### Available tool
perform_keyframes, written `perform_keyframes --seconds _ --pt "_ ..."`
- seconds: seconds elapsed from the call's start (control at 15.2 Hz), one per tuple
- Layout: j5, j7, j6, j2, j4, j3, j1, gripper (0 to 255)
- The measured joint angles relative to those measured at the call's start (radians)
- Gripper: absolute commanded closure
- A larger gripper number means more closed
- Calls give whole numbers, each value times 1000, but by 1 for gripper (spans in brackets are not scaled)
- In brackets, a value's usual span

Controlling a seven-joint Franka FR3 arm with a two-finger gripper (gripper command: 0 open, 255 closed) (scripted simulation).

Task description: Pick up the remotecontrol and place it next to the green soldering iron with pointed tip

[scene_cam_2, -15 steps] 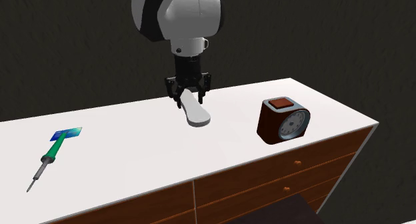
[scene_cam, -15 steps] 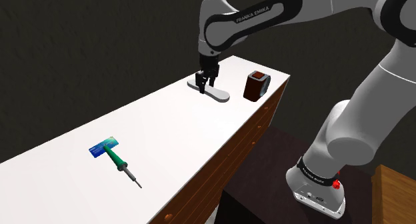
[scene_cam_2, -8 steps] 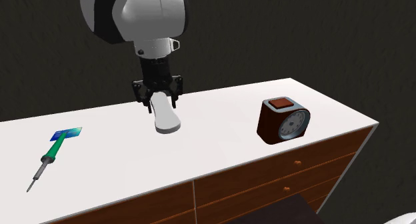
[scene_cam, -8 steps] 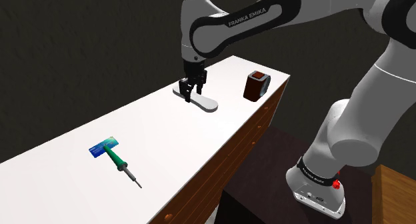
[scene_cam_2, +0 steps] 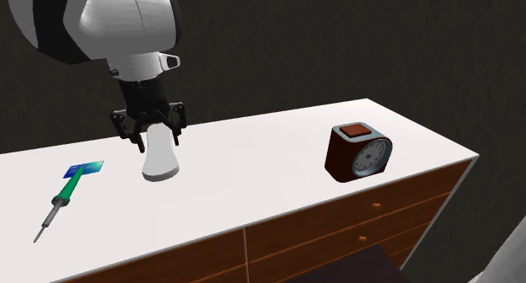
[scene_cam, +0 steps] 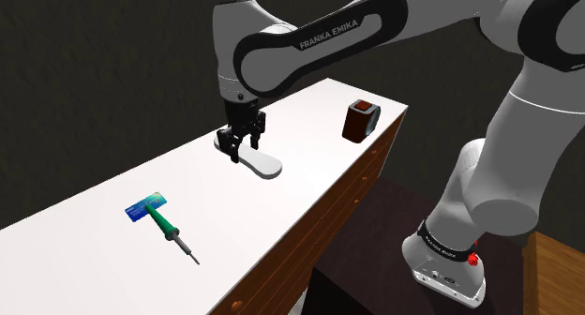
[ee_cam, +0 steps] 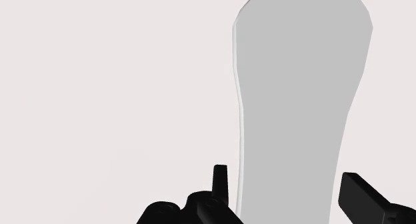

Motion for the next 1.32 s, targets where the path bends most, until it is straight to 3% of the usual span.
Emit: perform_keyframes --seconds 0.26,1.32 --pt "-18 82 -15 59 74 32 43 255" --pt "-49 109 170 158 -17 29 54 255"
